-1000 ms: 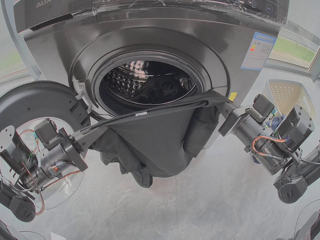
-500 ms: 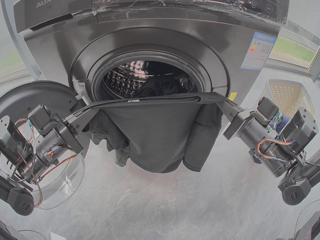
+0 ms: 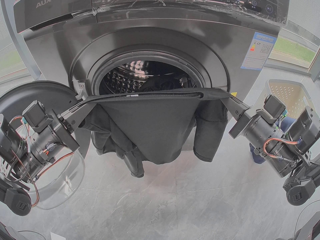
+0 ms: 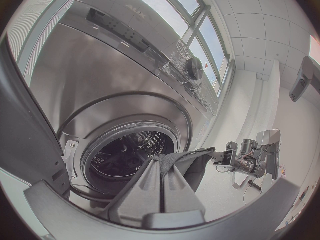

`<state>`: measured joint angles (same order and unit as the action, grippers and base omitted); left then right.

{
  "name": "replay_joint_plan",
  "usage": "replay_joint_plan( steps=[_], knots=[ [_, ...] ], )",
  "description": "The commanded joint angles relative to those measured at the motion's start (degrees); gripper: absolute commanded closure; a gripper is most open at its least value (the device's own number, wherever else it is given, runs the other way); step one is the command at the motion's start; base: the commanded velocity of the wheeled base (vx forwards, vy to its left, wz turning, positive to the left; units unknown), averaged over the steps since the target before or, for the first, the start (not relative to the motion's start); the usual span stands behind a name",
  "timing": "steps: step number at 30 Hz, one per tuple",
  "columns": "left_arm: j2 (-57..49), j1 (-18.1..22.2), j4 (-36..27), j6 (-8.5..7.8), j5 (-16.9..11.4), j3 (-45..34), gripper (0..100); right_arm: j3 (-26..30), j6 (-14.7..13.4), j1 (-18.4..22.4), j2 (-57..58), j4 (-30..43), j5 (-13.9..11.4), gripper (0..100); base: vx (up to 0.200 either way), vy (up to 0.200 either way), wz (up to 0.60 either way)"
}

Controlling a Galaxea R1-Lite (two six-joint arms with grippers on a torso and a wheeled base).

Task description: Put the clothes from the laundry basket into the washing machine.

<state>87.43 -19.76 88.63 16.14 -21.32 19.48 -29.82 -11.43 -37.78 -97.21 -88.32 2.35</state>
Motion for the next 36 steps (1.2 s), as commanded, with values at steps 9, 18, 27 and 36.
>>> replay_joint_plan(
  steps=[9,18,27,36],
  knots=[
    [-2.53,-0.10,-0.21,-0.06,-0.04,0.73,100,-0.33,0.18,-0.72,1.49,-0.01,-0.07,100,0.000,0.000,0.00],
    [-2.26,-0.01,-0.03,-0.14,0.05,0.47,100,0.02,0.54,-0.28,1.76,-0.01,-0.24,100,0.000,0.000,0.00],
    [-2.09,-1.42,-0.03,-0.41,-0.56,-2.17,100,0.99,0.45,-0.89,2.46,-0.01,-0.42,100,0.000,0.000,0.00],
    [5.21,-12.14,-0.21,-1.46,1.37,-1.38,100,4.51,0.01,-1.51,0.79,-0.01,-0.33,100,0.000,0.000,0.00]
  ],
)
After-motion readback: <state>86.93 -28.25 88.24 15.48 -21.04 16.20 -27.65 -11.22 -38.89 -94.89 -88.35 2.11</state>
